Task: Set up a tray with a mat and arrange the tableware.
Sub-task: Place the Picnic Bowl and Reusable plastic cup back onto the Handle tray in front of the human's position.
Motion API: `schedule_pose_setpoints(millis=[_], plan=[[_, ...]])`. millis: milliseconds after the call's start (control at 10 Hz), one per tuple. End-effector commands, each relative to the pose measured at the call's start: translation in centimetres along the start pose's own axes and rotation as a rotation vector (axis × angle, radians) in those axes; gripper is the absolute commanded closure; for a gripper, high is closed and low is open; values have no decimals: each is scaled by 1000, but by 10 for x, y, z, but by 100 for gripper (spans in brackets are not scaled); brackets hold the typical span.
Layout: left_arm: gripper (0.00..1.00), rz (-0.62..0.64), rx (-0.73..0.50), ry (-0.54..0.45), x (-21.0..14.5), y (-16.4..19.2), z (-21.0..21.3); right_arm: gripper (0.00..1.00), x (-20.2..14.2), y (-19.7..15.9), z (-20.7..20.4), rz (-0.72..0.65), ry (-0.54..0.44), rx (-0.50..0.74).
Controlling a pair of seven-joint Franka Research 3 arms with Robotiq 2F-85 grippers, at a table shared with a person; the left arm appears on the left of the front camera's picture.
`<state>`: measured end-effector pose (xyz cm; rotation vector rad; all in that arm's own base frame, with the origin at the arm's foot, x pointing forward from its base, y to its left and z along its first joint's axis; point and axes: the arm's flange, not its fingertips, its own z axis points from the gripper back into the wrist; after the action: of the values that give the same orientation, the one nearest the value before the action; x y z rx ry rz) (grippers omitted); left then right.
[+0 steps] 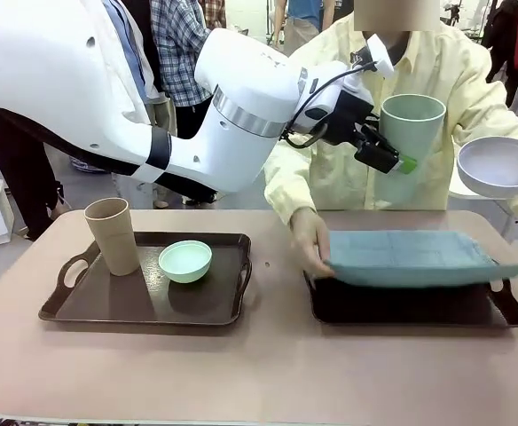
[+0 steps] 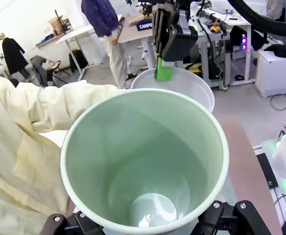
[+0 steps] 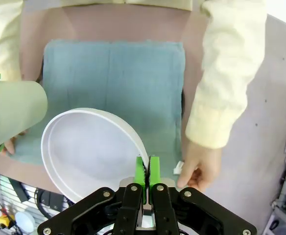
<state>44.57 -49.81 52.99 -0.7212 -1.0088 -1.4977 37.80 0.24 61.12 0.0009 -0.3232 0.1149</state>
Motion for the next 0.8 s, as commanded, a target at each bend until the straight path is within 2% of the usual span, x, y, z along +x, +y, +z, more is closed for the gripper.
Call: schedule_pose_setpoints(millis=[0, 700], plan=[[71, -17, -8, -24, 3, 4, -1, 100, 1, -1, 0, 9, -12, -3], [71, -17, -8, -24, 3, 4, -1, 100, 1, -1, 0, 9, -12, -3]])
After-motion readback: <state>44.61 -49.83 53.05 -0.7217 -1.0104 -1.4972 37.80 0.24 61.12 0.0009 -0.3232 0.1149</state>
